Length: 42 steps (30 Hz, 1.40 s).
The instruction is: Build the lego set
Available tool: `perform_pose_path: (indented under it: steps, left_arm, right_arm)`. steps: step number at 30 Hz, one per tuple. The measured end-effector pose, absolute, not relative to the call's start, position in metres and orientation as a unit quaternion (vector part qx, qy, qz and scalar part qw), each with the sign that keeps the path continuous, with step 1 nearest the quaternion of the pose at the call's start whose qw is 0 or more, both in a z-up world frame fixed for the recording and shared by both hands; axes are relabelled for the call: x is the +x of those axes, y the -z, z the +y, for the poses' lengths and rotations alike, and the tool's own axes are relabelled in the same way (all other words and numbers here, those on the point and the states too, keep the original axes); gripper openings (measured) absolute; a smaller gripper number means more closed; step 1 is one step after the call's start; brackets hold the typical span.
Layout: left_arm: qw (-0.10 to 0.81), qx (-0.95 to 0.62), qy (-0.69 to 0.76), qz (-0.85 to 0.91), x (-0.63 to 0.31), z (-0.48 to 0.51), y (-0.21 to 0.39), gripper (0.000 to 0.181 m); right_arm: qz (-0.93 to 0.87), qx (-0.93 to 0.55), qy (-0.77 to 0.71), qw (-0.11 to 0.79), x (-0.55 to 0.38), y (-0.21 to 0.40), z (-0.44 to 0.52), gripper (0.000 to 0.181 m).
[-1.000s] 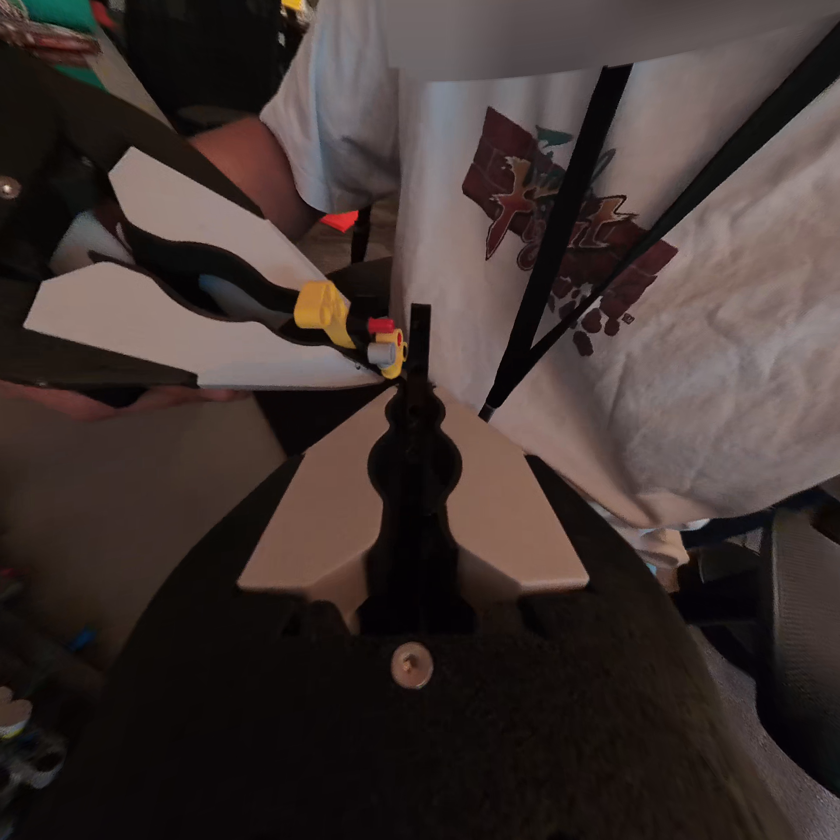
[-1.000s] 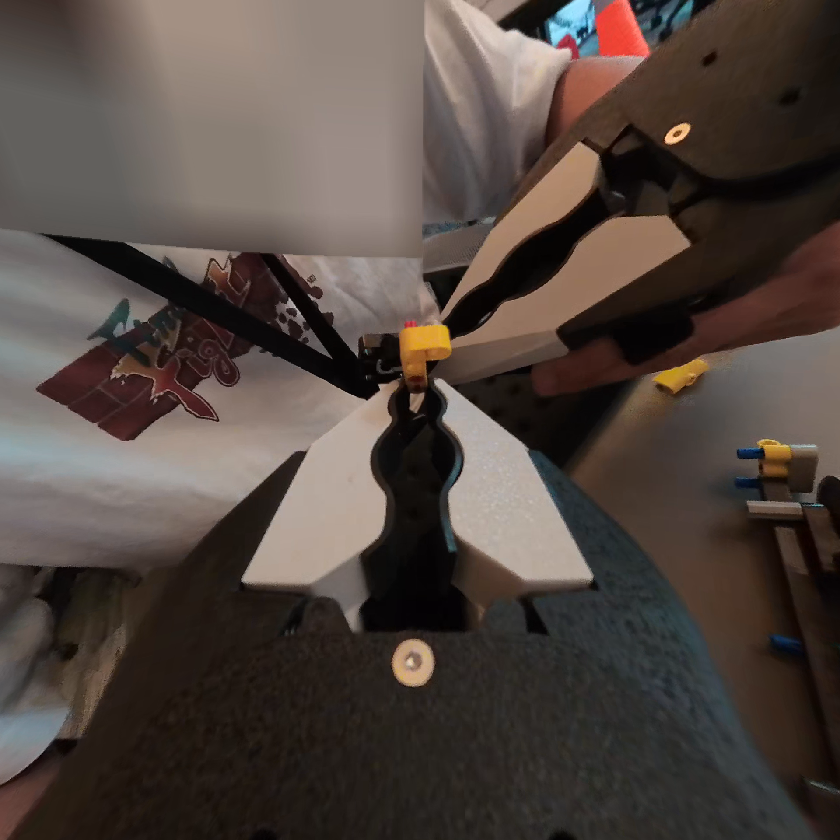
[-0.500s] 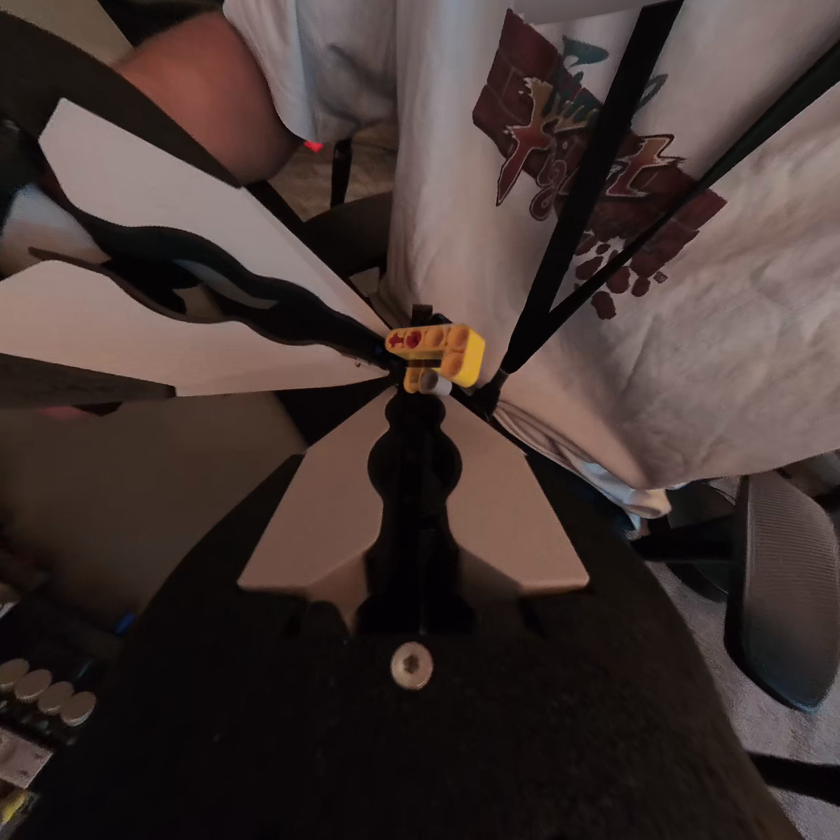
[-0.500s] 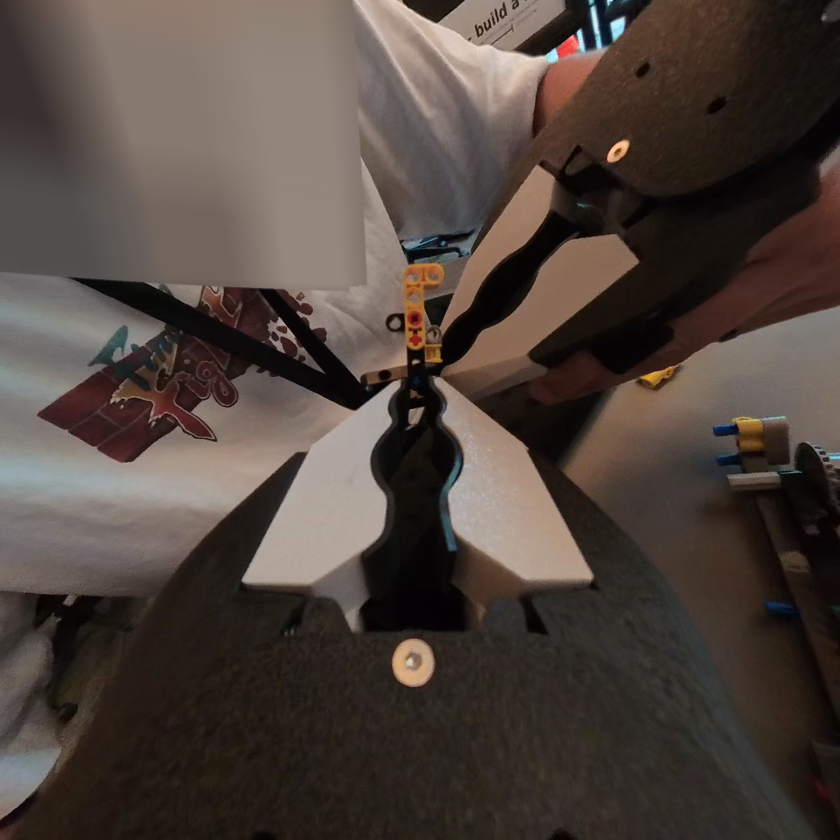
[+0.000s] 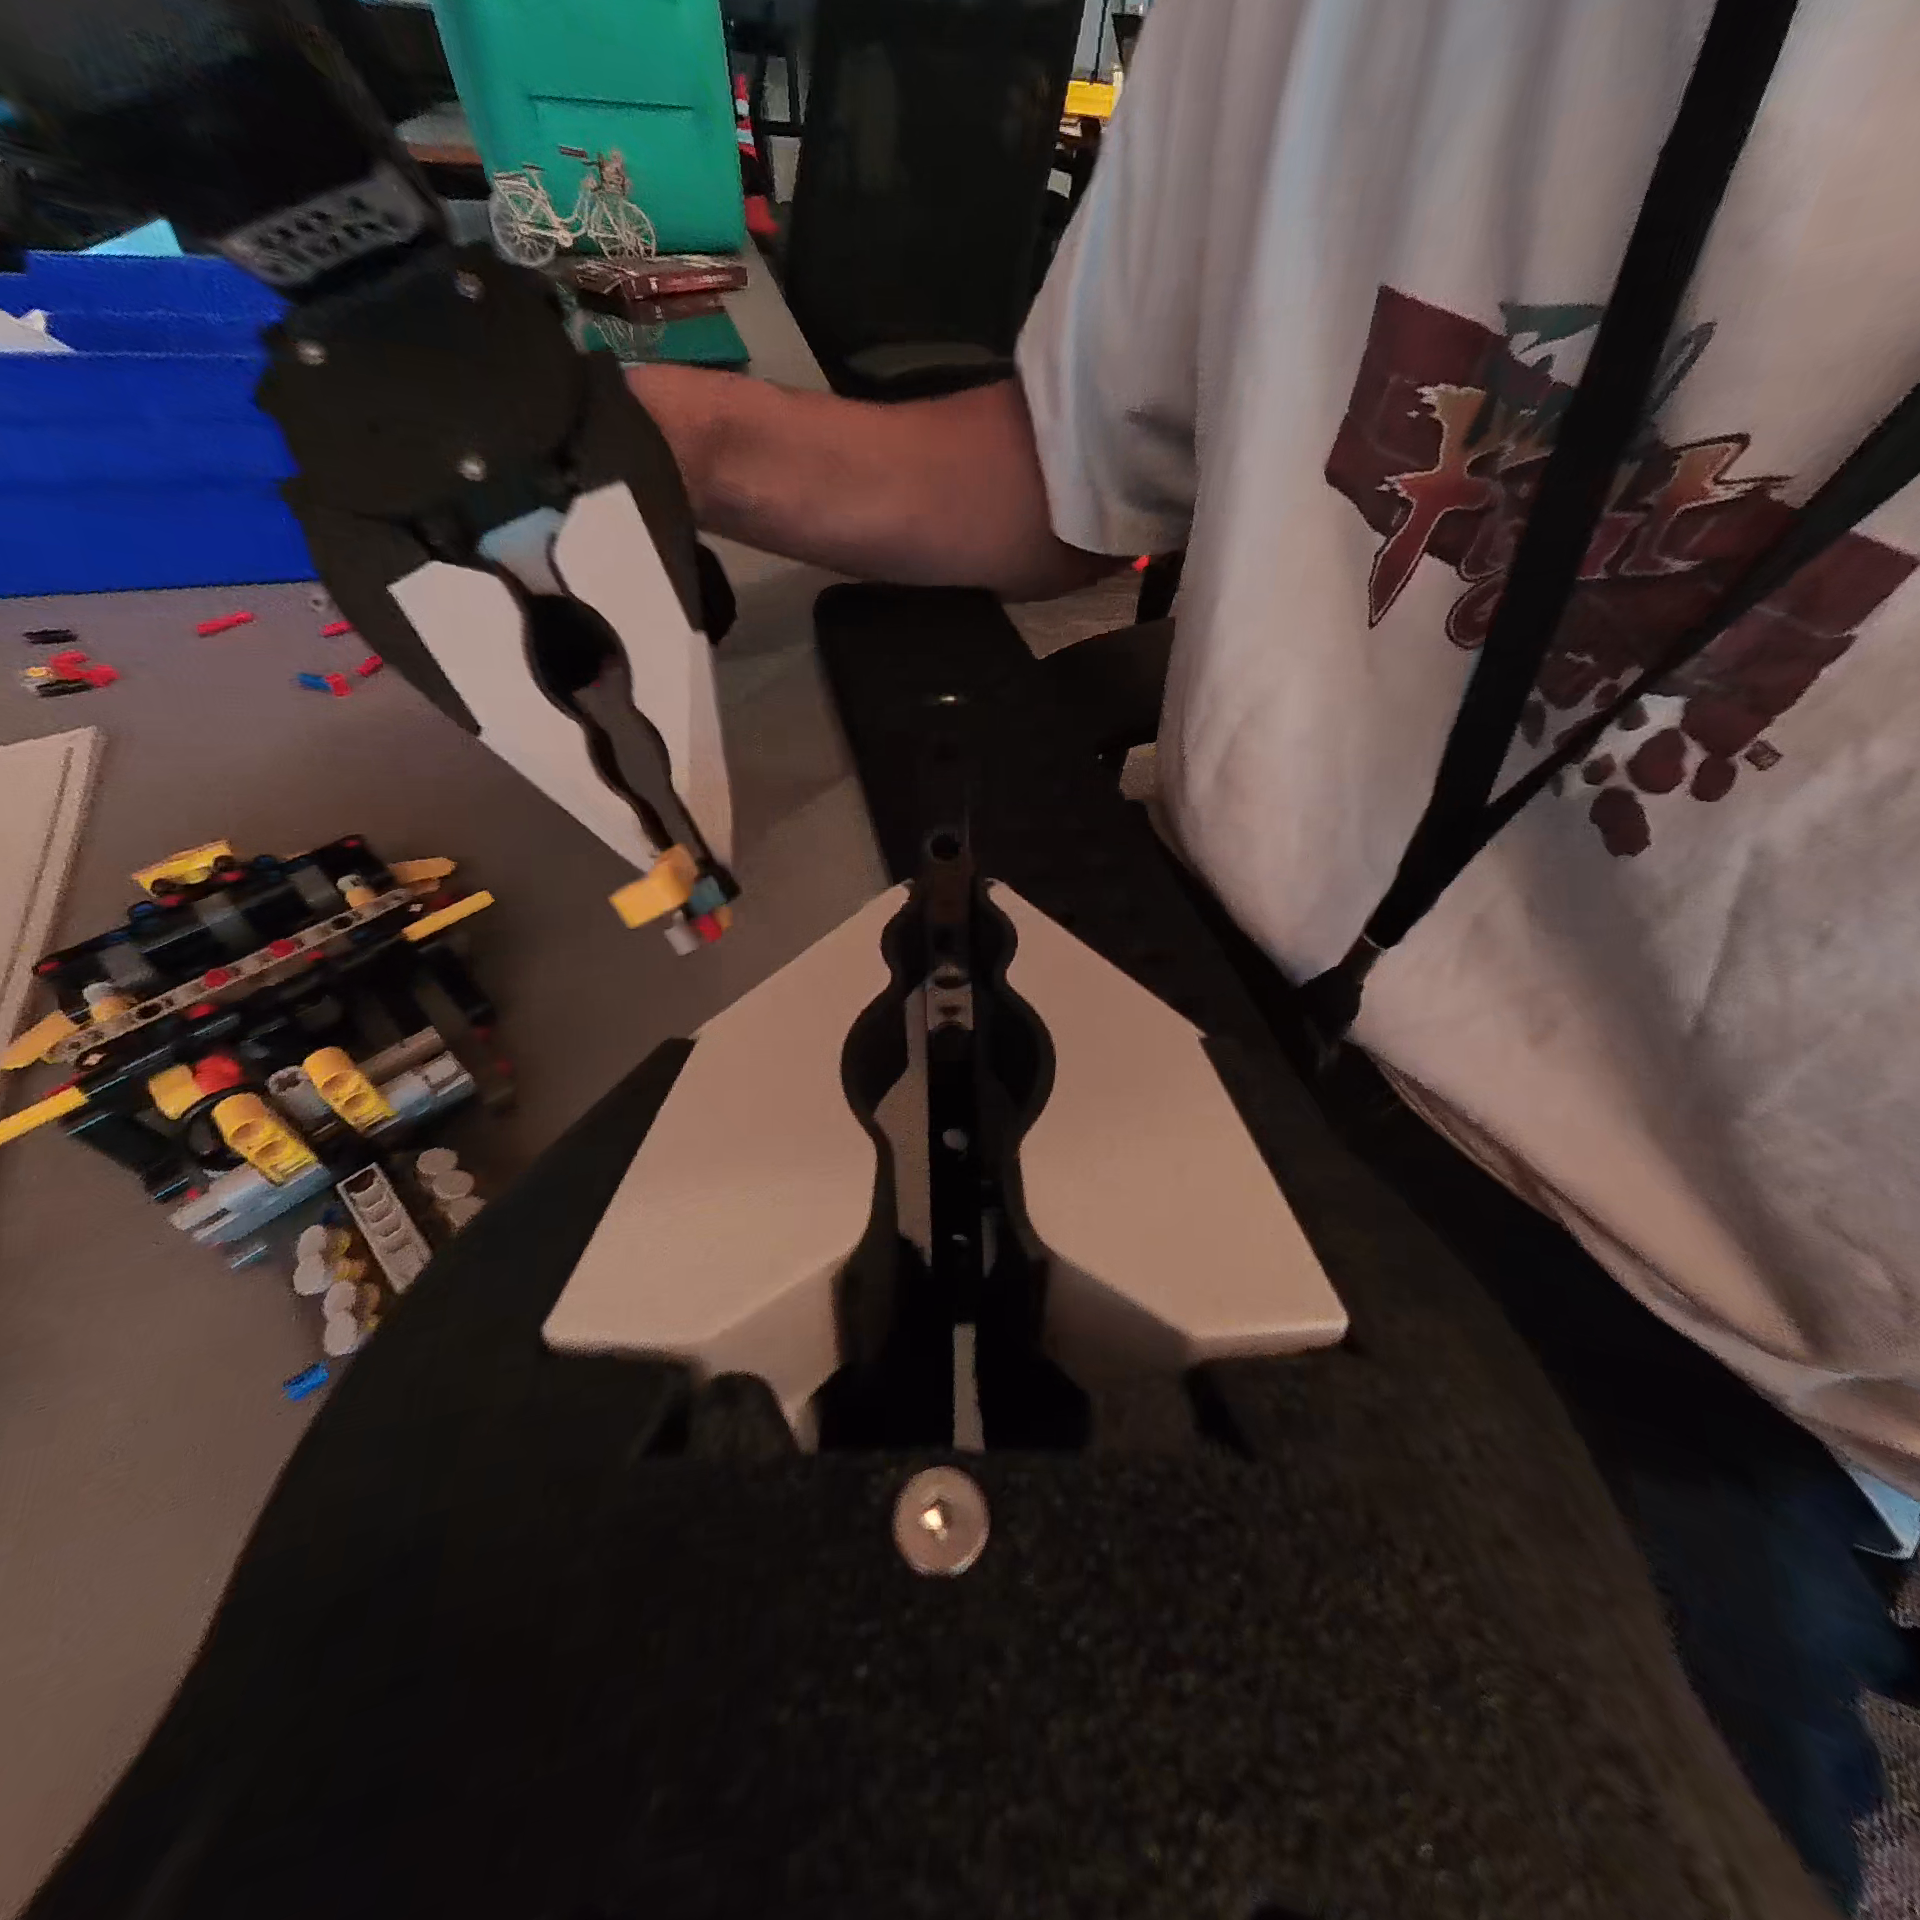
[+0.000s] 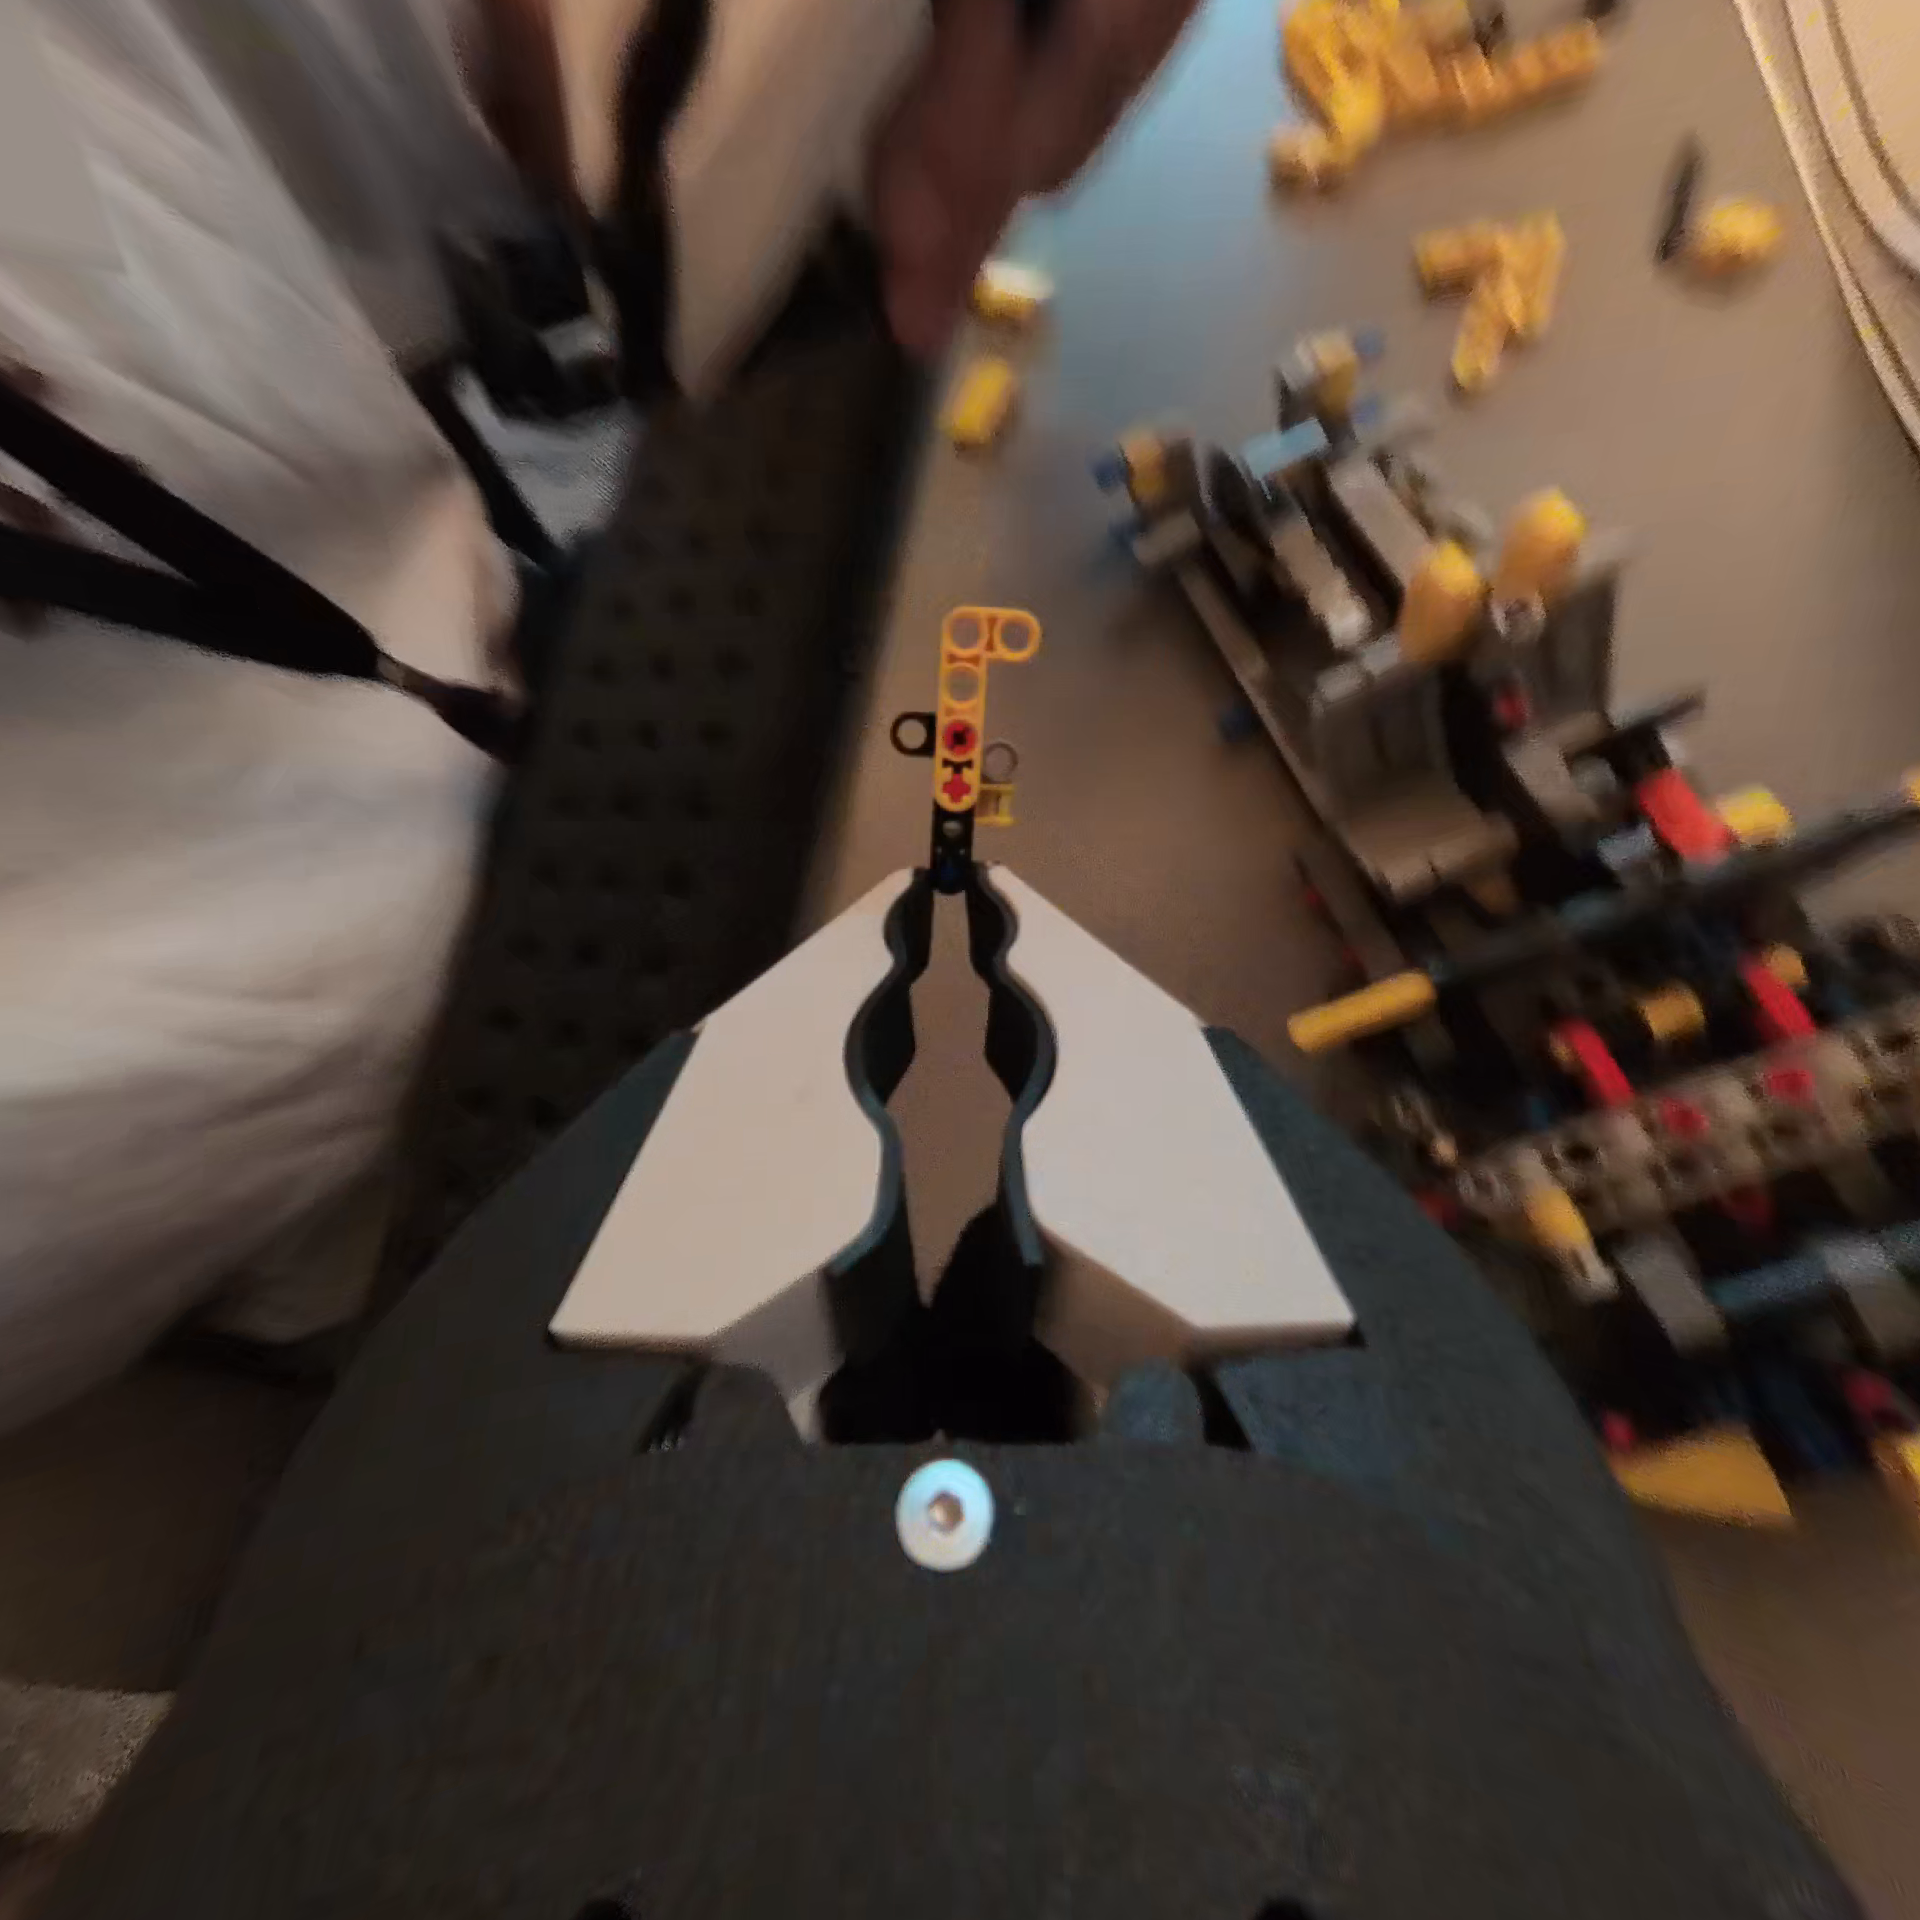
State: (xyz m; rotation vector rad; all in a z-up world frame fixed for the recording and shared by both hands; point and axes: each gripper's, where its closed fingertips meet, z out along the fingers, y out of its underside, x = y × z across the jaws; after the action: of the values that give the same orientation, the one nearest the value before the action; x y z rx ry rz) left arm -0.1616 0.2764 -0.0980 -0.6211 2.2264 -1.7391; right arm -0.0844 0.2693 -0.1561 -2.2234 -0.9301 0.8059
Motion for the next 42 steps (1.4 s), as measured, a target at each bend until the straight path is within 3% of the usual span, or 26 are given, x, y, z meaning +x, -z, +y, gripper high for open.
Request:
perform_pose_path:
  steps: [9,27,31,34,38,42]
  left_arm:
    - [0.117,-0.225,0.595,0.763,-0.16,0.274,0.103,0.009]
    - [0.127,-0.236,0.576,0.772,-0.158,0.278,0.109,0.009]
    - [0.131,-0.241,0.563,0.779,-0.157,0.279,0.115,0.009]
    - [0.139,-0.252,0.541,0.791,-0.153,0.282,0.124,0.009]
    - [0.142,-0.251,0.517,0.806,-0.153,0.281,0.133,0.009]
    - [0.132,-0.255,0.517,0.807,-0.154,0.279,0.133,0.009]
  right_arm:
    - [-0.341,-0.894,-0.187,0.224,-0.058,0.202,0.253,0.007]
    - [-0.339,-0.909,-0.117,0.212,-0.048,0.204,0.255,0.011]
    - [-0.328,-0.915,-0.099,0.213,-0.044,0.198,0.256,0.02]
    - [-0.315,-0.906,-0.123,0.256,-0.057,0.172,0.261,0.026]
    - [-0.302,-0.827,-0.268,0.39,-0.117,0.113,0.272,0.03]
    - [-0.287,-0.818,-0.289,0.406,-0.145,0.115,0.282,0.034]
